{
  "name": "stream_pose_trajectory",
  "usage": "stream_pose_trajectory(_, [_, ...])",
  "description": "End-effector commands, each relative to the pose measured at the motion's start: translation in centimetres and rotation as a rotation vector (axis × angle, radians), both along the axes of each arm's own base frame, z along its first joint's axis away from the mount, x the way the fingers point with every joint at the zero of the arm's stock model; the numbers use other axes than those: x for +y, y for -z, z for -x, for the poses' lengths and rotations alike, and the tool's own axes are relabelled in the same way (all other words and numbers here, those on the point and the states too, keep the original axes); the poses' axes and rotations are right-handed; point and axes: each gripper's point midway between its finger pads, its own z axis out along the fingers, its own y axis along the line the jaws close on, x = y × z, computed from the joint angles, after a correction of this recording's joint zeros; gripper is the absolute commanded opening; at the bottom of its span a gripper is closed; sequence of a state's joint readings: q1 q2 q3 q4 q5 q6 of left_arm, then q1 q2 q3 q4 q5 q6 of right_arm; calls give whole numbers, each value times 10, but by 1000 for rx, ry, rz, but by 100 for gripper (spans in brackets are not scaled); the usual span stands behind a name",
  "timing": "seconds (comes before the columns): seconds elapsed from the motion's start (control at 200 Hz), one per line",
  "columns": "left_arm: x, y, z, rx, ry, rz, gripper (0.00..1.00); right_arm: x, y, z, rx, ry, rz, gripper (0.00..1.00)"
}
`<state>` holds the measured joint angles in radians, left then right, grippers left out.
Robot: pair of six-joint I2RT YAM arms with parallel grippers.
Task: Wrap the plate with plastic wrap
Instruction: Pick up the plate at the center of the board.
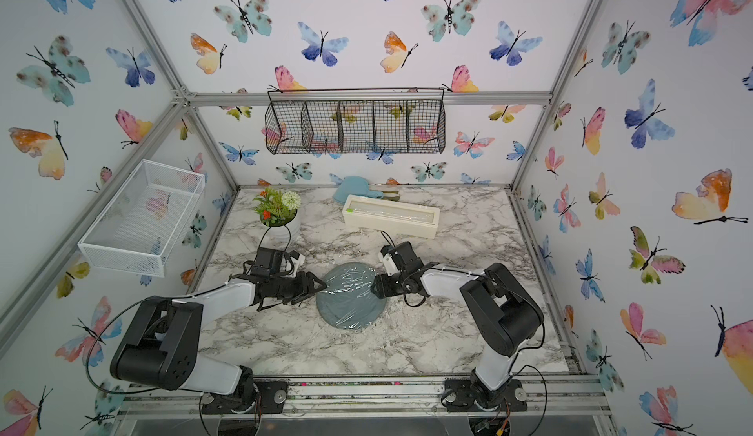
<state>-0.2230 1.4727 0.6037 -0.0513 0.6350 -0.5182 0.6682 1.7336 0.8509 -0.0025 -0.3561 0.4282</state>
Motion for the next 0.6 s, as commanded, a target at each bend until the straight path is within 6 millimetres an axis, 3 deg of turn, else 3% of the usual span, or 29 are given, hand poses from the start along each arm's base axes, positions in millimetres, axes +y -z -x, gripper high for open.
stream_pose_trajectory(0.0, [-12,-3,-3,-13,15,80,54,3,14,14,74,1,-48,56])
stream_pose_trajectory(0.12, [-15,3,-1,-5,6,110,39,14,11,21,114,2,-152,55])
stream_pose_trajectory(0.31, [-27,11,4,6,22,123,28,34,-9,28,159,-4,-364,49])
stream_pose_trajectory(0.43, [-28,7,2,-20,12,132,26,44,-24,31,172,-30,-467,40])
stream_pose_trajectory(0.596, [-30,-9,-4,-101,-15,189,16,48,-32,32,168,-64,-500,38])
